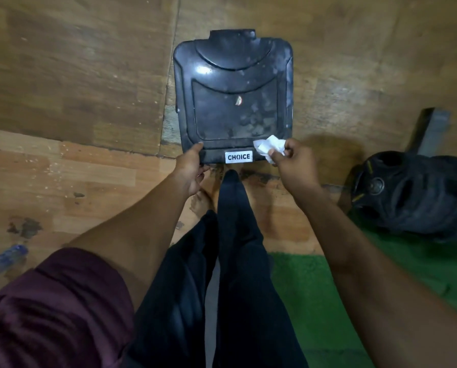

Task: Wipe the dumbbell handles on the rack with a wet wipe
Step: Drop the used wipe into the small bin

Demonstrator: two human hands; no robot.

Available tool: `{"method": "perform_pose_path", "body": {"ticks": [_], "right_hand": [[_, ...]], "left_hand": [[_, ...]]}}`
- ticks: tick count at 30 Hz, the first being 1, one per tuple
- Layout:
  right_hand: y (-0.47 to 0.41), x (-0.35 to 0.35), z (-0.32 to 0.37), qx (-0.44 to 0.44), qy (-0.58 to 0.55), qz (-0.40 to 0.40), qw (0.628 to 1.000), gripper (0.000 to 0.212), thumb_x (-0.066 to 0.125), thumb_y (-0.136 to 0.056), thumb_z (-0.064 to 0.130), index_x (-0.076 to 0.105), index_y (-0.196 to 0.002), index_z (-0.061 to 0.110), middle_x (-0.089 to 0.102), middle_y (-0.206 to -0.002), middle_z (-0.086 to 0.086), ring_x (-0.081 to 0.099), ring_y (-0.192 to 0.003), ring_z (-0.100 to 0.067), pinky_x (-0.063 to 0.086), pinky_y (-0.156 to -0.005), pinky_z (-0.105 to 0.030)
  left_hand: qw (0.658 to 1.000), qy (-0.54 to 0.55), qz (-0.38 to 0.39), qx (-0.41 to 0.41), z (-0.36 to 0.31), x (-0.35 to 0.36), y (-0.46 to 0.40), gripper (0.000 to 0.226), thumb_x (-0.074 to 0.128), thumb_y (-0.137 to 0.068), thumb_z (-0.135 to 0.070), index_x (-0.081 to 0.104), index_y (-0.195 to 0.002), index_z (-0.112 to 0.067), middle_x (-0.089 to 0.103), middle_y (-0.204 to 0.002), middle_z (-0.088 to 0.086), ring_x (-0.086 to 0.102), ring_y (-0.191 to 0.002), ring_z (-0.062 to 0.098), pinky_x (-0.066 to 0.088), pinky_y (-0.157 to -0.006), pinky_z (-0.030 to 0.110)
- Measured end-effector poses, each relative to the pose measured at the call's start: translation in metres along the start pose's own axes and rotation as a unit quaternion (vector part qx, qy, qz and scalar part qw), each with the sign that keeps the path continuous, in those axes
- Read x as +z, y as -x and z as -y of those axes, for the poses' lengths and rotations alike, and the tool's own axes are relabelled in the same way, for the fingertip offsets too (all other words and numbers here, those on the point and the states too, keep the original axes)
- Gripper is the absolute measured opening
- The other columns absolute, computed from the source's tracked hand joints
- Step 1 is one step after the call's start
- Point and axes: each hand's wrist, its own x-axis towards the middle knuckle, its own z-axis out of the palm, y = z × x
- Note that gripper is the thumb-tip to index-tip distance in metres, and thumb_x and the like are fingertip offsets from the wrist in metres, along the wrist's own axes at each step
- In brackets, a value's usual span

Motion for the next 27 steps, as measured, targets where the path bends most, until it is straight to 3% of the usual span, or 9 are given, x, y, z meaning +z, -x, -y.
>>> {"method": "perform_pose_path", "body": {"ticks": [4,7,8,11,13,15,18,21,27], "right_hand": [[0.024,-0.007,0.001,-0.025,-0.037,0.061,0.997,0.039,0.063,-0.088,0.041,0.049,-0.083,0.004,0.048,-0.073,-0.011,0.045,-0.069,-0.013,0.034,-0.063,-0.033],[0.04,-0.013,0.006,-0.024,-0.061,0.081,0.995,0.046,0.061,-0.086,0.046,0.056,-0.095,0.001,0.059,-0.092,-0.024,0.058,-0.078,-0.034,0.04,-0.066,-0.035],[0.045,-0.016,0.01,-0.025,-0.064,0.084,0.994,0.044,0.062,-0.088,0.043,0.057,-0.097,0.0,0.061,-0.095,-0.024,0.06,-0.084,-0.038,0.041,-0.067,-0.035],[0.051,-0.022,0.026,-0.037,-0.075,0.086,0.993,0.031,0.065,-0.092,0.033,0.059,-0.093,0.002,0.061,-0.085,-0.016,0.058,-0.074,-0.025,0.04,-0.068,-0.034],[0.047,-0.022,0.04,-0.042,-0.069,0.07,0.994,0.025,0.068,-0.092,0.029,0.058,-0.088,0.007,0.055,-0.077,-0.001,0.052,-0.072,-0.012,0.039,-0.067,-0.032],[0.039,-0.021,0.055,-0.044,-0.064,0.038,0.996,0.016,0.072,-0.091,0.028,0.061,-0.095,0.017,0.059,-0.084,0.007,0.057,-0.081,-0.009,0.048,-0.072,-0.033],[0.025,-0.016,0.075,-0.05,-0.063,0.012,0.997,0.045,0.074,-0.09,0.027,0.059,-0.132,0.019,0.066,-0.118,0.007,0.062,-0.092,0.0,0.055,-0.089,-0.032],[0.016,-0.012,0.085,-0.069,-0.052,-0.03,0.996,0.056,0.071,-0.091,0.032,0.05,-0.142,0.021,0.063,-0.13,0.006,0.063,-0.088,0.0,0.056,-0.088,-0.033],[0.037,-0.01,0.076,-0.066,-0.054,-0.08,0.993,0.038,0.068,-0.092,0.031,0.058,-0.128,0.025,0.067,-0.106,0.01,0.065,-0.082,-0.008,0.058,-0.081,-0.041]], "left_hand": [[0.992,-0.08,-0.043,0.089,0.0,-0.008,0.016,0.059,0.057,-0.092,-0.047,0.038,-0.142,-0.022,0.062,-0.131,0.002,0.064,-0.109,0.023,0.049,-0.082,0.032],[0.976,-0.114,-0.067,0.171,-0.013,-0.01,0.043,0.05,0.054,-0.102,-0.037,0.033,-0.143,-0.017,0.056,-0.123,-0.003,0.057,-0.1,0.015,0.044,-0.077,0.026],[0.968,-0.121,-0.073,0.205,-0.019,-0.011,0.051,0.049,0.053,-0.104,-0.036,0.032,-0.144,-0.017,0.055,-0.122,-0.005,0.056,-0.103,0.016,0.043,-0.082,0.026],[0.95,-0.117,-0.075,0.279,-0.05,-0.009,0.08,0.053,0.054,-0.102,-0.041,0.033,-0.145,-0.019,0.057,-0.121,-0.005,0.056,-0.111,0.02,0.045,-0.095,0.033],[0.95,-0.099,-0.075,0.287,-0.074,-0.006,0.092,0.053,0.053,-0.102,-0.046,0.035,-0.143,-0.017,0.058,-0.118,-0.005,0.058,-0.108,0.019,0.045,-0.088,0.032],[0.948,-0.09,-0.073,0.295,-0.098,-0.003,0.101,0.053,0.05,-0.102,-0.052,0.038,-0.14,-0.017,0.058,-0.116,-0.004,0.058,-0.105,0.017,0.042,-0.084,0.03],[0.946,-0.083,-0.064,0.308,-0.126,-0.001,0.103,0.056,0.048,-0.101,-0.056,0.039,-0.139,-0.016,0.058,-0.119,-0.002,0.057,-0.103,0.014,0.042,-0.087,0.031],[0.947,-0.072,-0.051,0.31,-0.139,-0.002,0.1,0.055,0.047,-0.102,-0.054,0.039,-0.138,-0.014,0.058,-0.119,0.0,0.057,-0.103,0.011,0.043,-0.08,0.031],[0.95,-0.104,-0.042,0.29,-0.124,-0.008,0.098,0.06,0.042,-0.103,-0.057,0.036,-0.144,-0.013,0.057,-0.127,0.004,0.057,-0.105,0.018,0.043,-0.081,0.029]]}}
